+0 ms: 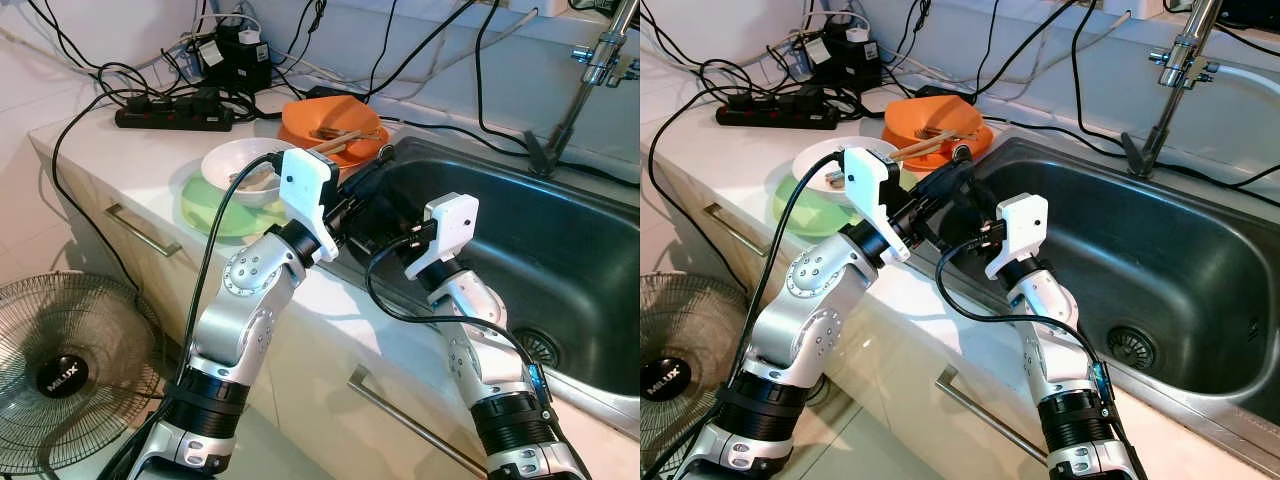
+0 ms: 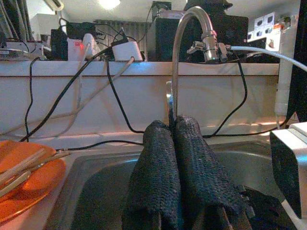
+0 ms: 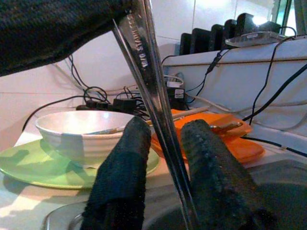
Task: Kitchen organization
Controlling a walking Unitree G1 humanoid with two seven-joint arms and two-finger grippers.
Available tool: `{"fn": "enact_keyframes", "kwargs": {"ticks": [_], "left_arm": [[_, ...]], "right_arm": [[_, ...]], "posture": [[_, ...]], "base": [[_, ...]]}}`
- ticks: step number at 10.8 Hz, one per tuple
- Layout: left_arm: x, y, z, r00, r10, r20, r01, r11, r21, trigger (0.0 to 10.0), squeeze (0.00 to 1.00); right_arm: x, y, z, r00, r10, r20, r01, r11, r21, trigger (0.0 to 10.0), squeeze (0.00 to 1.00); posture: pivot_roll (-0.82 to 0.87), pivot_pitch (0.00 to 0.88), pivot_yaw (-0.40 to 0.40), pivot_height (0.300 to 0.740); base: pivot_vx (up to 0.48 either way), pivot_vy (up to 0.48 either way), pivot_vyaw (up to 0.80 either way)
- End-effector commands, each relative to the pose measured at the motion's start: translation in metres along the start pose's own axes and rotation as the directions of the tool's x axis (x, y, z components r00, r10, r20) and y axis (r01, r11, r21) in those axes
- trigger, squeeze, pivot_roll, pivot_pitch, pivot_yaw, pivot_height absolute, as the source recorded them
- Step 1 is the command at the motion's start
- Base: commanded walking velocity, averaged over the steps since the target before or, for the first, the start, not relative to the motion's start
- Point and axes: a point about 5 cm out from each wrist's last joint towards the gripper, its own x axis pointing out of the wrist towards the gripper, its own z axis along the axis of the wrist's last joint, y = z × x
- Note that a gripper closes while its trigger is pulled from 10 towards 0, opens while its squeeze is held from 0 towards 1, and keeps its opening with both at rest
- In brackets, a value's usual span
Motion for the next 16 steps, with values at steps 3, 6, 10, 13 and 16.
{"fn": "enact_keyframes", "kwargs": {"ticks": [3,6,10,13,16], "left_arm": [[0.0021,-0.0036,0.0018,1.0,-0.017,0.009,0.017,1.0,0.005,10.0,0.0],[0.0021,-0.0033,0.0016,1.0,-0.016,0.007,0.016,1.0,0.009,10.0,0.0],[0.0026,-0.0026,0.0021,1.0,-0.01,0.009,0.01,1.0,0.016,10.0,0.0],[0.0027,-0.0027,0.0017,1.0,-0.009,0.009,0.009,1.0,0.007,10.0,1.0],[0.0023,-0.0012,0.0016,1.0,0.004,0.01,-0.004,1.0,0.007,10.0,1.0]], "right_arm": [[-0.0015,-0.0008,-0.003,1.0,-0.004,-0.02,0.004,1.0,-0.001,0.0,0.0],[-0.0019,-0.0008,-0.0036,1.0,-0.004,-0.022,0.004,1.0,-0.005,0.0,0.0],[-0.0025,-0.0022,-0.0048,1.0,-0.009,-0.028,0.008,1.0,-0.007,0.0,0.0],[-0.003,-0.0028,-0.0056,0.999,-0.014,-0.032,0.014,1.0,-0.008,0.0,0.0],[-0.0028,-0.0048,-0.007,0.999,-0.035,-0.039,0.035,0.999,-0.013,0.0,0.0]], "posture": [[0.17,0.0,0.02,0.74],[0.17,0.0,0.02,0.74],[0.17,0.0,0.02,0.74],[0.17,0.0,0.019,0.74],[0.17,0.0,0.018,0.74]], "base": [[0.0,0.0,0.0],[0.0,0.0,0.0],[0.0,0.0,0.0],[0.0,0.0,0.0],[0.0,0.0,0.0]]}}
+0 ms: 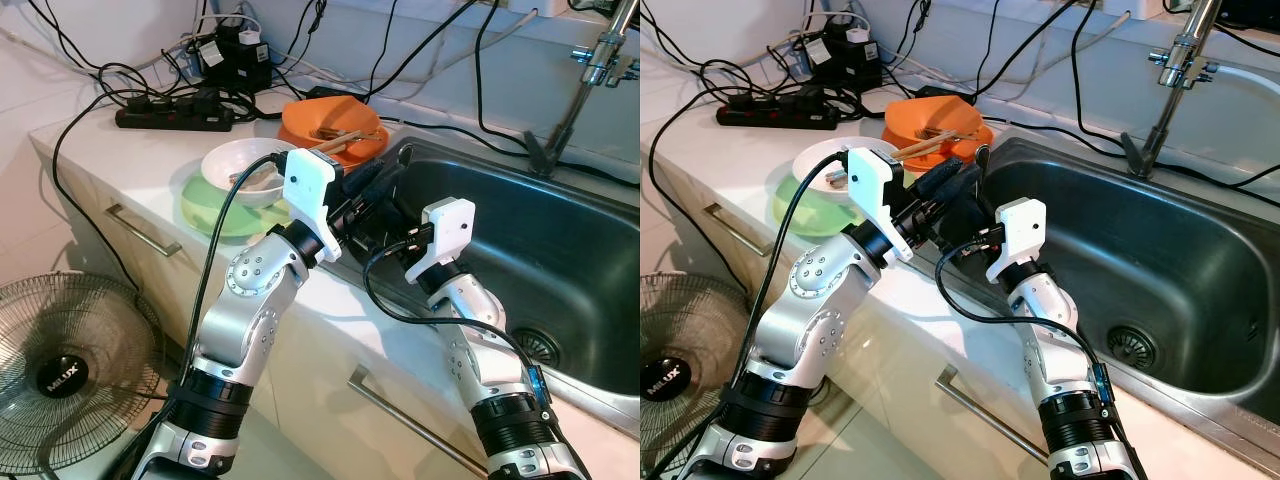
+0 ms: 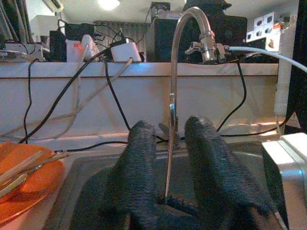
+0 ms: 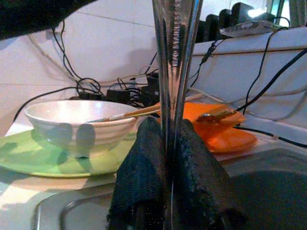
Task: Kitchen organization
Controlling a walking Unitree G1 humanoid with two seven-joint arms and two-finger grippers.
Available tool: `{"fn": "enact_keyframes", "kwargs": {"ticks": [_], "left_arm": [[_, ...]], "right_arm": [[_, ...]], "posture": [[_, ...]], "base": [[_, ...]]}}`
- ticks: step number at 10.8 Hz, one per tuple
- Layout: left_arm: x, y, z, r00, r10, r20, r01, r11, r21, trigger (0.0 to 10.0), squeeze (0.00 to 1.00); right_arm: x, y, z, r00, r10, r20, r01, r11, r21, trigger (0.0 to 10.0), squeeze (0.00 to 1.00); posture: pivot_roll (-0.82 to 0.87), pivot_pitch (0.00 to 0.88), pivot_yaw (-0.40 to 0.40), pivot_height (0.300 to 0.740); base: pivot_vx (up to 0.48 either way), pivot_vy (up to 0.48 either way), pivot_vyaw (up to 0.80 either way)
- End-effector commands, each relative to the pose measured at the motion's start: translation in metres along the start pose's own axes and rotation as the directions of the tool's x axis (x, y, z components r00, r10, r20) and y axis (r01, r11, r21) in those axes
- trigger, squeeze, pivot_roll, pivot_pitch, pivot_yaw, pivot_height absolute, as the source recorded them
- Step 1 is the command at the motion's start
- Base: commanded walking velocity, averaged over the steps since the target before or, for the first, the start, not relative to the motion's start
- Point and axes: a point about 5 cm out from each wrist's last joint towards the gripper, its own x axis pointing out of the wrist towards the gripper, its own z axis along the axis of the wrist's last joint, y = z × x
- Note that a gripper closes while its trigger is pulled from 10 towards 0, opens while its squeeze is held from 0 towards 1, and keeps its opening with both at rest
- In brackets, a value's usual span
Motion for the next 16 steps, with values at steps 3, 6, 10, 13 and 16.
{"fn": "enact_keyframes", "kwargs": {"ticks": [3,6,10,13,16], "left_arm": [[0.0,0.003,0.003,1.0,0.018,0.015,-0.018,1.0,0.013,10.0,0.0],[-0.011,0.011,-0.005,0.997,0.07,-0.015,-0.07,0.998,0.004,10.0,0.0],[-0.033,0.037,-0.014,0.968,0.247,-0.04,-0.248,0.968,-0.028,10.0,0.0],[-0.049,0.038,-0.048,0.937,0.251,-0.243,-0.253,0.967,0.022,10.0,0.0],[-0.053,0.032,-0.07,0.894,0.23,-0.384,-0.231,0.972,0.045,10.0,0.0]], "right_arm": [[0.007,-0.019,-0.006,0.994,-0.09,-0.057,0.085,0.994,-0.075,0.0,0.0],[0.019,-0.044,-0.004,0.971,-0.219,-0.092,0.208,0.971,-0.117,10.0,0.0],[0.03,-0.072,0.0,0.939,-0.323,-0.122,0.302,0.939,-0.164,10.0,0.0],[0.023,-0.089,-0.013,0.87,-0.438,-0.227,0.386,0.891,-0.24,10.0,0.0],[0.02,-0.094,-0.02,0.834,-0.472,-0.284,0.4,0.873,-0.279,10.0,0.0]], "posture": [[0.17,0.0,0.018,0.74],[0.18,0.0,0.013,0.74],[0.18,0.0,0.01,0.74],[0.18,0.0,0.006,0.74],[0.18,0.0,0.003,0.74]], "base": [[0.0,0.0,0.0],[0.0,0.0,0.0],[0.0,0.0,0.0],[0.0,0.0,0.0],[0.0,0.0,0.0]]}}
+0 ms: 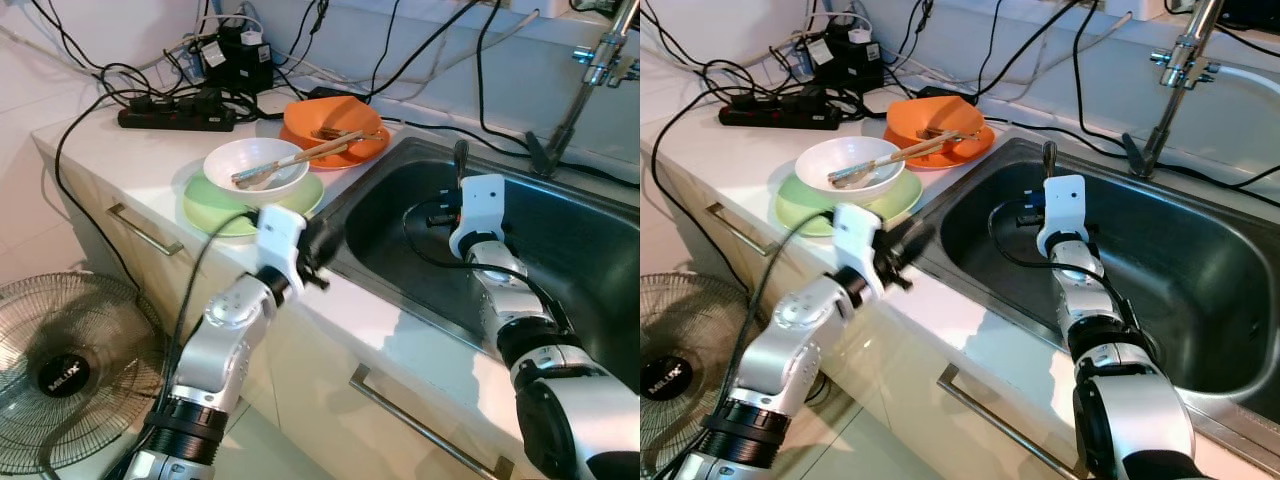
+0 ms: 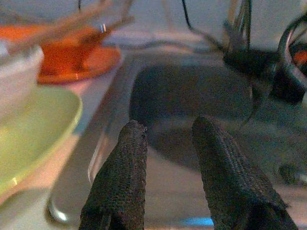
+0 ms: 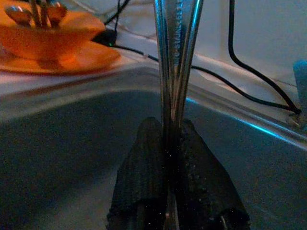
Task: Kitchen organization
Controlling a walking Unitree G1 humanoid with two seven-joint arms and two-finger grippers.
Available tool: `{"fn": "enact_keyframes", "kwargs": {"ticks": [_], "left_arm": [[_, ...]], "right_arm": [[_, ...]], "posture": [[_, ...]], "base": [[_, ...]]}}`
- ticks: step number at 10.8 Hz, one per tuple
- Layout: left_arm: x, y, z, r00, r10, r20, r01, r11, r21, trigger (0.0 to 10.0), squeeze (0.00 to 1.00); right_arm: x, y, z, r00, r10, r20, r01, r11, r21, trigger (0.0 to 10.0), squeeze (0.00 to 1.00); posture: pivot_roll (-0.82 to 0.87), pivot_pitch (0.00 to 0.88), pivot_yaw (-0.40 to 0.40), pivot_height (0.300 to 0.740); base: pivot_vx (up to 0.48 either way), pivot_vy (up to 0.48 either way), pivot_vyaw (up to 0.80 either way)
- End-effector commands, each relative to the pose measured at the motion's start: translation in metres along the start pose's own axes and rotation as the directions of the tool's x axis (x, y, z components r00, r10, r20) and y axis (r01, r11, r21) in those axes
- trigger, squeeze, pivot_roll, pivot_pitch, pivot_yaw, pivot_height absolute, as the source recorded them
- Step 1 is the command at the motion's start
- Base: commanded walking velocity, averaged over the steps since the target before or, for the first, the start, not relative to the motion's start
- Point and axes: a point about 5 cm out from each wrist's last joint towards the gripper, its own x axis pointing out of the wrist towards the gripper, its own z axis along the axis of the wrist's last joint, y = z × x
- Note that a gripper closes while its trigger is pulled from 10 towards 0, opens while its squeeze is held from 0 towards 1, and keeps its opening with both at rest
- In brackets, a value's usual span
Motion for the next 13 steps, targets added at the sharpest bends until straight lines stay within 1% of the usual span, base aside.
{"fn": "enact_keyframes", "kwargs": {"ticks": [1,2,5,6,7,8,9,10,13], "left_arm": [[0.0,0.002,-0.007,0.998,0.015,-0.059,-0.014,1.0,0.015,10.0,0.0],[0.0,0.001,-0.01,0.997,0.006,-0.079,-0.004,1.0,0.023,10.0,0.0],[0.0,-0.003,-0.012,0.996,0.006,-0.093,-0.004,1.0,0.028,10.0,0.0],[0.001,-0.003,-0.013,0.995,0.007,-0.098,-0.004,1.0,0.029,10.0,0.0],[0.001,-0.004,-0.013,0.995,0.005,-0.099,-0.002,1.0,0.03,10.0,0.0],[0.002,-0.005,-0.013,0.995,0.002,-0.099,0.0,1.0,0.029,10.0,0.0],[0.001,-0.006,-0.013,0.995,-0.001,-0.1,0.004,1.0,0.029,10.0,0.0],[0.001,-0.006,-0.014,0.995,-0.001,-0.101,0.004,1.0,0.029,10.0,0.0],[0.001,-0.006,-0.014,0.995,-0.004,-0.101,0.007,1.0,0.03,10.0,0.0]], "right_arm": [[0.004,-0.002,0.006,1.0,-0.013,-0.003,0.013,1.0,-0.01,10.0,0.0],[0.004,-0.001,0.005,1.0,-0.007,-0.012,0.007,1.0,-0.014,10.0,0.0],[0.0,0.004,-0.004,0.999,0.013,-0.037,-0.013,1.0,-0.016,10.0,0.0],[0.0,0.005,-0.006,0.999,0.02,-0.041,-0.021,1.0,-0.013,10.0,0.09],[0.0,0.007,-0.006,0.999,0.032,-0.039,-0.032,0.999,0.004,10.0,1.0],[0.0,0.007,-0.006,0.999,0.03,-0.039,-0.031,1.0,-0.002,10.0,1.0],[0.0,0.007,-0.006,0.999,0.031,-0.036,-0.031,0.999,-0.009,10.0,0.23],[0.0,0.008,-0.006,0.999,0.033,-0.033,-0.034,0.999,-0.01,10.0,0.0],[-0.001,0.009,-0.006,0.998,0.048,-0.027,-0.048,0.999,0.0,10.0,0.0]], "posture": [[0.18,0.0,0.003,0.74],[0.18,0.0,0.003,0.74],[0.19,0.0,-0.005,0.74],[0.19,0.0,-0.005,0.74],[0.19,0.0,-0.005,0.74],[0.19,0.0,-0.005,0.74],[0.19,0.0,-0.003,0.74],[0.19,0.0,-0.001,0.74],[0.19,0.0,-0.001,0.74]], "base": [[0.0,0.0,0.0],[0.0,0.0,0.0],[0.0,0.0,0.0],[0.0,0.0,0.0],[0.0,0.0,0.0],[0.0,0.0,0.0],[0.0,0.0,0.0],[0.0,0.0,0.0],[0.0,0.0,0.0]]}}
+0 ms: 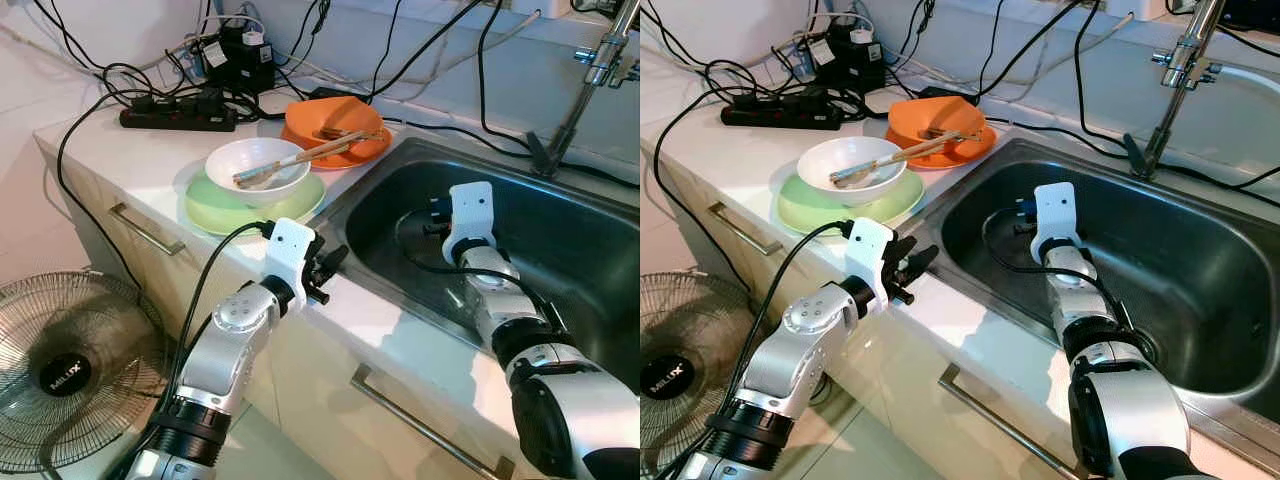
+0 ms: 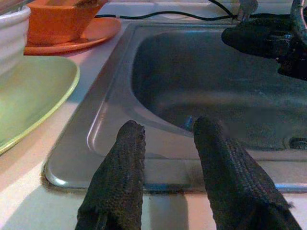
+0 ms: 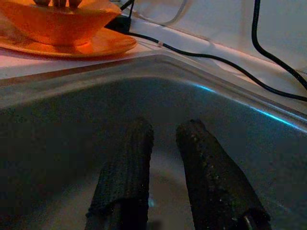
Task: Kitchen organization
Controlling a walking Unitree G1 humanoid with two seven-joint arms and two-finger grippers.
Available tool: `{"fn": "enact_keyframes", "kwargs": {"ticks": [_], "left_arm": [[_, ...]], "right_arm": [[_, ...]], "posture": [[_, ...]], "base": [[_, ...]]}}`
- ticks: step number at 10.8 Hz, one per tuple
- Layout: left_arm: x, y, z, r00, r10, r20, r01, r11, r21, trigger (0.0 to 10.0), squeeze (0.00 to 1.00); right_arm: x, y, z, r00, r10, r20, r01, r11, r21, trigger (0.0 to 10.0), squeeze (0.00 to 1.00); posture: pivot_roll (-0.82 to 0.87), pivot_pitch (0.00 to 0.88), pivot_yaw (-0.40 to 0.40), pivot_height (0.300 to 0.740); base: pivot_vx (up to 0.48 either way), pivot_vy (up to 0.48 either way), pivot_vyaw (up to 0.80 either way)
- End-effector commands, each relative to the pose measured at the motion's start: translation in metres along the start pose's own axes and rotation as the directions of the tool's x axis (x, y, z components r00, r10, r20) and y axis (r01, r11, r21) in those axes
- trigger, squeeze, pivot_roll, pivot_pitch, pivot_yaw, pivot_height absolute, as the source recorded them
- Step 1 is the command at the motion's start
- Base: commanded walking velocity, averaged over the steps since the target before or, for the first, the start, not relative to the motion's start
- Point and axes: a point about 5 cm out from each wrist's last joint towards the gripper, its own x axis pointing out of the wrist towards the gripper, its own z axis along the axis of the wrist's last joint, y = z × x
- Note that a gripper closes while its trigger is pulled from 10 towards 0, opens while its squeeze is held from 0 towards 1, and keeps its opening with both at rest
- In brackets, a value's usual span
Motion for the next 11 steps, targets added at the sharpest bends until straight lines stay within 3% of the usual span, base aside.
{"fn": "enact_keyframes", "kwargs": {"ticks": [1,2,3,5,7,8,9,11], "left_arm": [[0.0,-0.003,-0.004,1.0,-0.01,-0.028,0.01,1.0,0.0,10.0,0.0],[0.0,-0.001,-0.002,1.0,0.004,-0.009,-0.004,1.0,0.014,10.0,0.0],[0.001,0.002,0.005,0.999,0.037,0.031,-0.039,0.998,0.059,10.0,0.0],[0.002,0.009,0.026,0.988,0.088,0.127,-0.105,0.986,0.132,10.0,0.0],[0.002,0.015,0.037,0.976,0.127,0.177,-0.158,0.972,0.174,10.0,0.0],[0.004,0.027,0.049,0.953,0.192,0.234,-0.239,0.952,0.191,10.0,0.0],[0.005,0.044,0.054,0.92,0.299,0.254,-0.337,0.934,0.119,10.0,0.0],[0.002,0.061,0.053,0.885,0.394,0.247,-0.414,0.91,0.033,10.0,0.0]], "right_arm": [[0.0,0.0,0.001,1.0,0.005,0.005,-0.005,1.0,0.007,10.0,0.52],[0.0,0.001,0.002,1.0,0.007,0.016,-0.007,1.0,0.002,10.0,0.56],[0.001,0.003,0.006,0.999,0.015,0.047,-0.016,1.0,0.008,10.0,0.0],[-0.001,0.013,0.02,0.984,0.072,0.164,-0.084,0.994,0.072,10.0,0.0],[-0.006,0.02,0.026,0.966,0.119,0.23,-0.138,0.988,0.067,10.0,0.0],[-0.013,0.022,0.024,0.956,0.134,0.26,-0.159,0.984,0.078,10.0,0.0],[-0.018,0.025,0.018,0.957,0.143,0.253,-0.17,0.982,0.085,10.0,0.0],[-0.022,0.026,0.016,0.958,0.144,0.25,-0.173,0.98,0.096,10.0,0.0]], "posture": [[0.19,0.0,-0.001,0.74],[0.19,0.0,-0.001,0.74],[0.19,0.0,-0.001,0.74],[0.19,0.0,-0.003,0.74],[0.18,0.0,0.0,0.74],[0.17,0.0,0.004,0.74],[0.17,0.0,0.009,0.74],[0.16,0.0,0.011,0.74]], "base": [[0.0,0.0,0.0],[0.0,0.0,0.0],[0.0,0.0,0.0],[0.0,0.0,0.0],[0.0,0.0,0.0],[0.0,0.0,0.0],[0.0,0.0,0.0],[0.0,0.0,0.0]]}}
